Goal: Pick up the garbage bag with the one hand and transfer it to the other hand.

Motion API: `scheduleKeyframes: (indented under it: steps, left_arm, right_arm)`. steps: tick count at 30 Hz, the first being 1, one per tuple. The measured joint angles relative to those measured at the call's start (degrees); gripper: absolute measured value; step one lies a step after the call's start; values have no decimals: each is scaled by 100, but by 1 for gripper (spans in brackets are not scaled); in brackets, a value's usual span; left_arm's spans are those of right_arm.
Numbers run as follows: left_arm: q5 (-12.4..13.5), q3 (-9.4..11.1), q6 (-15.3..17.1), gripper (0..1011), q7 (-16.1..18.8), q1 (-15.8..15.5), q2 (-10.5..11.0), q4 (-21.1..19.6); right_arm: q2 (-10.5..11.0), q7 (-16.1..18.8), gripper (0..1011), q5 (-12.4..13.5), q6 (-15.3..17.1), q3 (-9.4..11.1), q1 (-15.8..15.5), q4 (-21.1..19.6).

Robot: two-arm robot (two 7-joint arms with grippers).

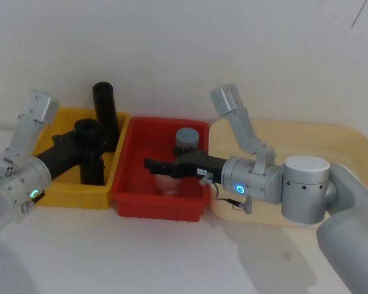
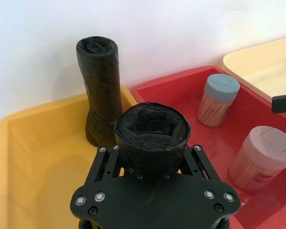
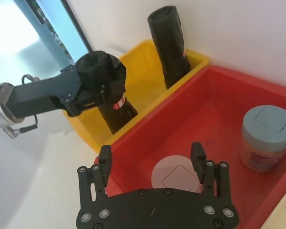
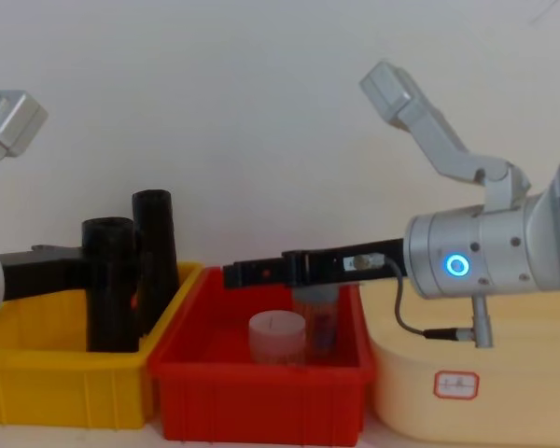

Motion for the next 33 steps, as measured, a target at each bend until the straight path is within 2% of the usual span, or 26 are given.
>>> scheduleKeyframes:
  steps: [14,33]
  left_arm:
    - [0,0,0,466,0,-2,-1,2]
    - [0,0,1,466,1,-2,0,2]
  right_arm:
    - [30,56,1004,-248,-106,-307,227,435]
    - [25,44,1004,-456,-340,-372,267,661]
